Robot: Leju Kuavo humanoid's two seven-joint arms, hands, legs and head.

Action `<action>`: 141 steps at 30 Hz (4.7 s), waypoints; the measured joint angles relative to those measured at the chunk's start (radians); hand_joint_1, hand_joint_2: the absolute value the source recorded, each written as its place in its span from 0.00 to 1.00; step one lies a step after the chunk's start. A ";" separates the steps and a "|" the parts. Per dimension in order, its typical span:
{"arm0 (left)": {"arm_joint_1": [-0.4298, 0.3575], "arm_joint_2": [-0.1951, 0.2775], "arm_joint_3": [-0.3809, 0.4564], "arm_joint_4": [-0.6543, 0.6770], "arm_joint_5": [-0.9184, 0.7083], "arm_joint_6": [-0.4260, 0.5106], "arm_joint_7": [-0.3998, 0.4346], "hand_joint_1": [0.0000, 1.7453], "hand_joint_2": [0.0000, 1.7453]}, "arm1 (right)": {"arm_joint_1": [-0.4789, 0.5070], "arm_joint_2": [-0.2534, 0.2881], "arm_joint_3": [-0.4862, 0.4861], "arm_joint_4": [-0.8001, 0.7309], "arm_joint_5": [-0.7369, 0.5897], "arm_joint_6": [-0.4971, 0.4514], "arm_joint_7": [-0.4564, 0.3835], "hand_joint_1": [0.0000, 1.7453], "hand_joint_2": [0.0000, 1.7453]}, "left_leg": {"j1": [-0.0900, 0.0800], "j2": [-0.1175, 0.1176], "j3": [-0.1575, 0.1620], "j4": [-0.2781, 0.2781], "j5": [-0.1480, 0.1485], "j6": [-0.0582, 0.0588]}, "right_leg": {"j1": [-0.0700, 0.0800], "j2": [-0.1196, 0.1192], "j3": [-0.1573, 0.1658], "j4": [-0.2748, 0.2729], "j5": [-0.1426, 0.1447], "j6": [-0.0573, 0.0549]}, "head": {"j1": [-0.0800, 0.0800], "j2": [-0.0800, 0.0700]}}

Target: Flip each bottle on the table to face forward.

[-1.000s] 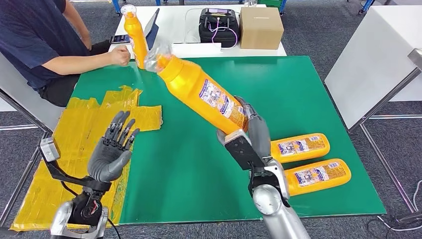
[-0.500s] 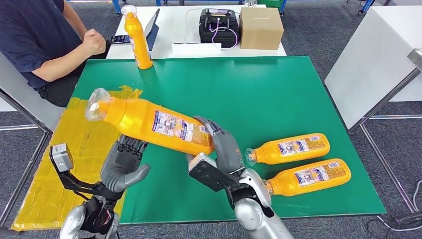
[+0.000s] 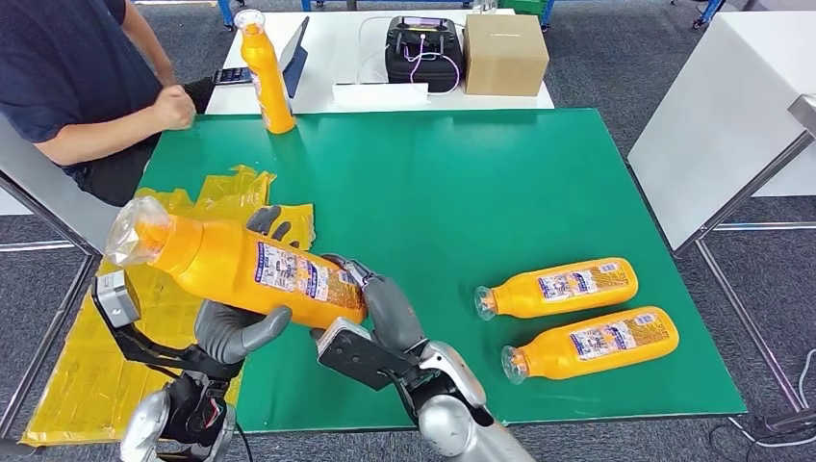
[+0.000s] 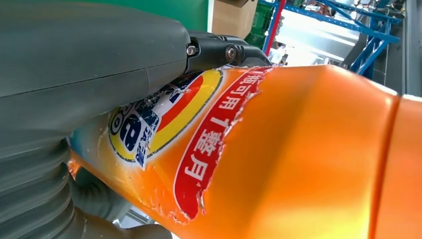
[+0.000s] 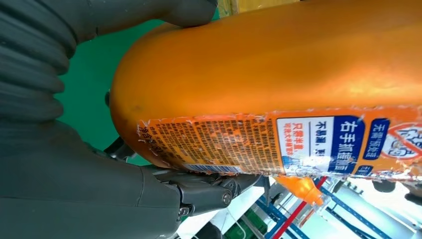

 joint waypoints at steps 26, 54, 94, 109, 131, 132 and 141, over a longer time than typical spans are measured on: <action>0.001 0.001 0.002 0.003 0.073 -0.002 0.008 1.00 1.00 | -0.033 0.008 0.029 0.080 -0.043 0.002 -0.011 1.00 1.00 | 0.000 0.000 0.000 0.000 0.000 0.000 | 0.000 0.000 0.000 0.000 0.000 0.000 | 0.000 0.000; 0.022 0.229 0.186 0.242 -1.861 0.411 -0.064 0.63 1.00 | 0.293 -0.352 -0.347 -0.603 0.112 0.049 -0.035 0.00 1.00 | -0.001 0.001 0.000 0.000 0.000 0.000 | -0.001 0.000 0.000 -0.001 0.000 0.000 | 0.000 0.000; 0.234 0.188 0.442 -0.029 -0.574 -0.053 -0.287 0.00 1.00 | 0.990 -0.906 -0.940 -0.837 -0.027 0.149 0.061 0.00 1.00 | -0.004 0.001 0.001 0.000 -0.003 0.004 | -0.004 0.000 0.000 -0.003 0.000 0.001 | 0.000 0.000; 0.199 0.158 0.416 -0.060 -0.530 -0.048 -0.263 0.00 1.00 | 0.789 -0.891 -0.955 -0.573 0.099 0.307 0.095 0.00 1.00 | -0.004 0.003 0.003 0.000 -0.003 0.004 | -0.004 0.002 0.001 -0.003 0.001 0.001 | 0.000 0.000; 0.175 0.172 0.377 -0.057 -0.503 -0.028 -0.256 0.00 1.00 | 0.554 -0.881 -0.782 -0.380 0.197 0.295 0.112 0.00 1.00 | -0.004 0.003 0.003 0.000 -0.002 0.004 | -0.004 0.002 0.002 -0.002 0.001 0.002 | -0.001 0.000; 0.174 0.172 0.377 -0.056 -0.503 -0.028 -0.256 0.00 1.00 | 0.541 -0.881 -0.778 -0.374 0.201 0.295 0.112 0.00 1.00 | -0.004 0.003 0.003 0.000 -0.002 0.004 | -0.004 0.002 0.002 -0.002 0.001 0.002 | -0.001 0.000; 0.160 0.176 0.372 -0.051 -0.499 -0.028 -0.252 0.00 1.00 | 0.429 -0.880 -0.716 -0.310 0.278 0.297 0.113 0.00 1.00 | -0.004 0.003 0.003 0.000 -0.002 0.004 | -0.004 0.002 0.002 -0.002 0.001 0.002 | -0.001 0.000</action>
